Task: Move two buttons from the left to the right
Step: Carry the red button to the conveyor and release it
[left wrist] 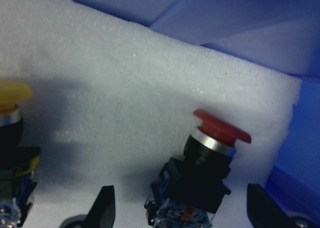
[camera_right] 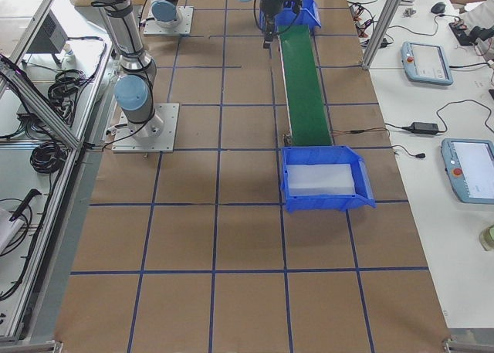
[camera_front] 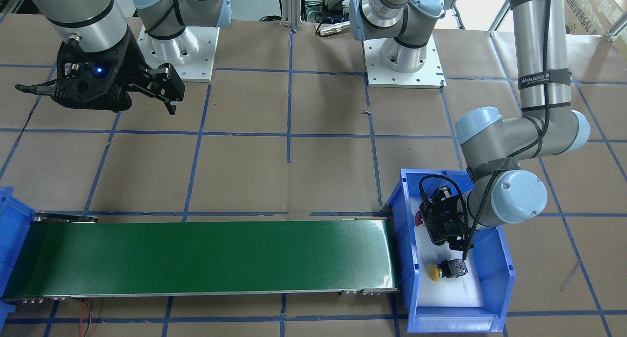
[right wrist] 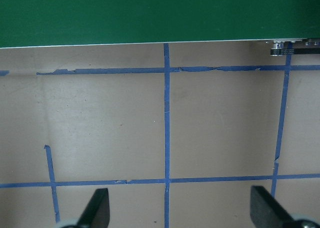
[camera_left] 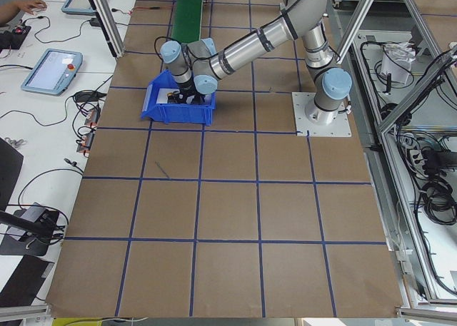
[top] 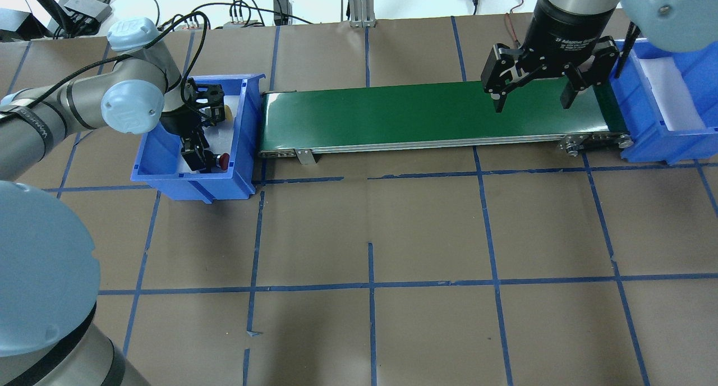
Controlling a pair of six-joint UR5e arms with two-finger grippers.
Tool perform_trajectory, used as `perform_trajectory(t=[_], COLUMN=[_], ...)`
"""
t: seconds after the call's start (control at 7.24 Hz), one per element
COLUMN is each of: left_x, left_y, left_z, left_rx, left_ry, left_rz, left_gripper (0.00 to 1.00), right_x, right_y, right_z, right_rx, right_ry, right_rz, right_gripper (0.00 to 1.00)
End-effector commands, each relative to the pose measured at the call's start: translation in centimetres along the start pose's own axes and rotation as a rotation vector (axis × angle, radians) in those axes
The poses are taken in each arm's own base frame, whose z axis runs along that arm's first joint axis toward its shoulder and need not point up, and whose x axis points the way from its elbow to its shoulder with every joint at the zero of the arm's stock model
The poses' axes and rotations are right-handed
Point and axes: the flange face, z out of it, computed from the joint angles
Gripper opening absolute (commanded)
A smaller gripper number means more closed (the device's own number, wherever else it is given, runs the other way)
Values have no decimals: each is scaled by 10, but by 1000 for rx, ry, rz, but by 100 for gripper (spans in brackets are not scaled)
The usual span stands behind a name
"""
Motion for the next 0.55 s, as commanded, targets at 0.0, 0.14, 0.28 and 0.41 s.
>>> perform_trajectory(t=[0.0,0.14,0.28,0.41], left_x=[-3,-4,-7,-12], left_y=[-3,-5,-8,-15], left_z=[-30,-60,-101,-144], left_rx=[25,93,140,213], left_ry=[-68,-114,-177,-218], left_rz=[-6,-60,-239,-389], left_gripper=[36,36,36,36], right_x=[0,0,1,1], right_y=[0,0,0,0], right_z=[0,0,0,0], right_rx=[-2,-2,0,0], right_ry=[0,0,1,1], right_rz=[0,0,0,0], right_gripper=[100,100,100,100])
